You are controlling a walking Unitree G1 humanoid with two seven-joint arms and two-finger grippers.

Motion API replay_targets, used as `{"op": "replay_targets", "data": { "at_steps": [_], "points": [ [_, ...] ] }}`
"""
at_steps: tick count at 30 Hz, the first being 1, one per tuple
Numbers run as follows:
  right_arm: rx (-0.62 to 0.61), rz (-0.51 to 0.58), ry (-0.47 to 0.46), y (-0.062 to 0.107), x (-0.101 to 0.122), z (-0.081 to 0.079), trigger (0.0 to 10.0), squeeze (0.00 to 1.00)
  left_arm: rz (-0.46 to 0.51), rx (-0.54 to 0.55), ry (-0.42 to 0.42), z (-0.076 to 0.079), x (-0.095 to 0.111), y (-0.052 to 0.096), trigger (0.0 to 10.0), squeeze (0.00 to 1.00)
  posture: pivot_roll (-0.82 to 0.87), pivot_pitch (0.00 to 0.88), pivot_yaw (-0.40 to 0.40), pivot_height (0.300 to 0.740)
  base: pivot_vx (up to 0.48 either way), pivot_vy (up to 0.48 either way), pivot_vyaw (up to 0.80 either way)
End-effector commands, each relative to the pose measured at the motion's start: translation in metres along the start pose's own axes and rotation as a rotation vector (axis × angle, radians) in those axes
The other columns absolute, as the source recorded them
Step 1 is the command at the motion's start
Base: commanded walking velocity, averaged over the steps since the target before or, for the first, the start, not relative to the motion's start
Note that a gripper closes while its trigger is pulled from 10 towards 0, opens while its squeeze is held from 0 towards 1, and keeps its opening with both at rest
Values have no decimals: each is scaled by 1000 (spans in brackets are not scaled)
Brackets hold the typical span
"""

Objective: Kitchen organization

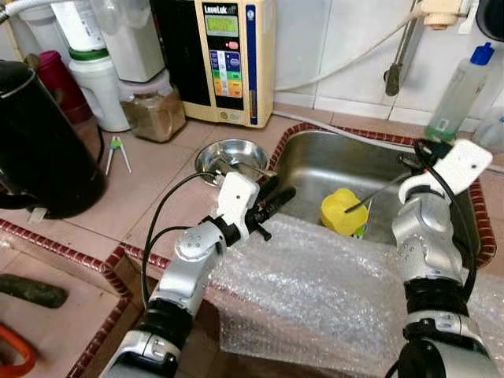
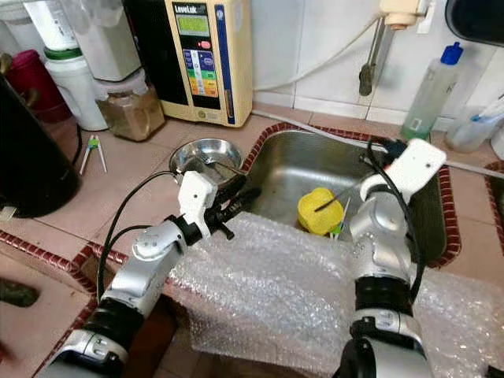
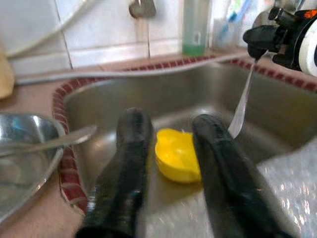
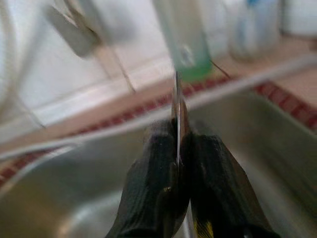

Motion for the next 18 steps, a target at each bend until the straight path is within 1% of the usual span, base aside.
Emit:
{"op": "replay_targets", "data": {
  "at_steps": [1,4,6,7,10,11,12,13,14,18],
  "points": [
    [-38,9,-44,-2,-1,1,0,0,-33,-24,-18,-2,-3,0,10000,1000,-36,26,79,740,0,0,0],
    [-68,12,-32,-2,-5,9,0,0,-29,-31,-8,-3,-2,0,10000,1000,-34,27,81,740,0,0,0],
    [-56,19,-15,-1,-6,8,0,0,-29,-38,-10,-2,-1,1,10000,1000,-34,28,84,740,0,0,0],
    [-49,11,-19,0,-9,7,0,0,-31,-40,-2,-2,-1,1,10000,1000,-34,28,84,740,0,0,0],
    [-39,-27,-59,1,-17,7,0,0,-41,-56,-15,0,-3,0,10000,1000,-36,29,85,740,0,0,0],
    [-38,-45,-84,2,-21,8,0,1000,-43,-64,-14,2,-3,0,10000,1000,-36,29,85,740,0,0,0],
    [-41,-52,-90,2,-22,8,0,1000,-43,-64,-14,2,-3,0,10000,1000,-39,30,85,740,0,0,0],
    [-46,-57,-89,3,-24,9,7020,1000,-43,-65,-16,3,-3,0,10000,1000,-39,30,85,740,0,0,0],
    [-48,-62,-90,3,-25,9,10000,1000,-43,-65,-18,3,-3,0,10000,1000,-39,30,85,740,0,0,0],
    [-31,-59,-93,2,-25,8,10000,1000,-45,-55,-11,3,-3,-1,10000,1000,-40,31,83,740,0,0,0]
  ]
}}
Point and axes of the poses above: a point about 5 cm out from each wrist's last joint towards the gripper, its own y axis pointing back from the gripper into the wrist, its own x axis along the axis of the wrist's last joint, z = x × y, the point moved 1 cm from there along -y, pointing out of the wrist towards the gripper, and after that the axes turned 15 degrees about -y, right-handed, at the moved point
